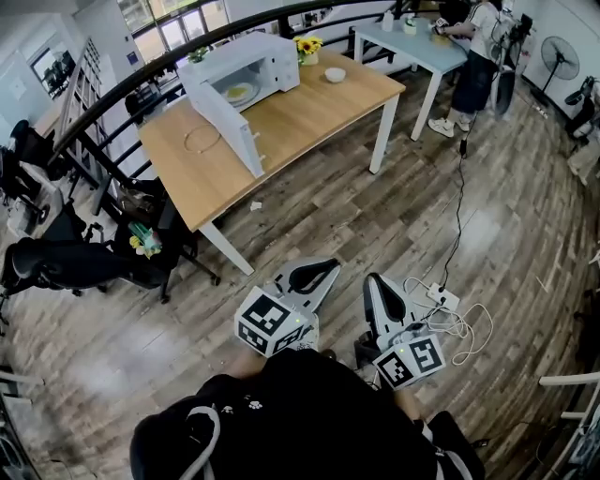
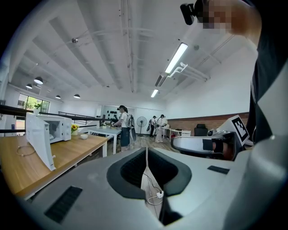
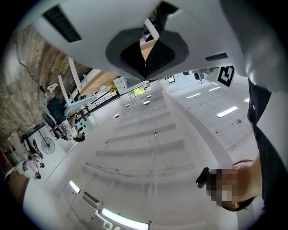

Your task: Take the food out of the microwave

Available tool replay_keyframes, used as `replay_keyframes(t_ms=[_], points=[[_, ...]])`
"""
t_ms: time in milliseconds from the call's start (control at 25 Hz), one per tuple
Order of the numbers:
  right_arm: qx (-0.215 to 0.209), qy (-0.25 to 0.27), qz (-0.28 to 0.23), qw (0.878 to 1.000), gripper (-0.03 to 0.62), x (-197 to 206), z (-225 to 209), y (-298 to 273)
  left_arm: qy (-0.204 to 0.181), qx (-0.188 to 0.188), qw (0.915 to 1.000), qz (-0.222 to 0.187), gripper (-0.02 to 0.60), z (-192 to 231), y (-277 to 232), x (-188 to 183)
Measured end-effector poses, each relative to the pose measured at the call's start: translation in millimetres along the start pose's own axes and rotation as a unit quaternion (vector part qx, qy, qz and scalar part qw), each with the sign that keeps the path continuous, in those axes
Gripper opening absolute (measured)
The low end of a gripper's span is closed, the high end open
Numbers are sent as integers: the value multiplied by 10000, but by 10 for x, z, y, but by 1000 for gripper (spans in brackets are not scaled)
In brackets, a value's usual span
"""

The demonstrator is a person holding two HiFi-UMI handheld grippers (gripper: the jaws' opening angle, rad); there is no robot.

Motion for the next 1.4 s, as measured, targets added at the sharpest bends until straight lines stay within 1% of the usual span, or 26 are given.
replay_keyframes(t_ms=[120, 280, 400, 600, 720, 1120, 1400], points=[[75, 31, 29, 10000, 0, -40, -79, -24, 89, 52, 9999, -39, 22, 55, -125, 27], [231, 168, -104, 9995, 2, -199, -225, -110, -61, 251, 9996, -112, 23, 169, -409, -15], [376, 177, -200, 9989, 2, -308, -371, -203, -162, 388, 9989, -225, 23, 288, -636, -78], [507, 149, -177, 9984, 3, -407, -601, -465, -109, 495, 9983, -280, 23, 557, -935, -60], [568, 134, -161, 9982, 3, -485, -744, -665, -40, 530, 9982, -265, 23, 758, -1118, -21], [716, 149, -185, 9971, 8, -846, -1109, -1406, -3, 632, 9975, -309, 23, 1544, -1685, -120], [856, 47, -212, 9961, 9, -971, -1365, -1918, 35, 757, 9968, -258, 23, 2066, -2033, -85]])
Point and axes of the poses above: the fingertips, and each gripper's own axes: y backward along the fingers, z to its left, x out of its underside, the point moved 6 cm from there along y, backward along the fingers, and after that the axes turned 12 degrees about -y, right-handed, at the moved point
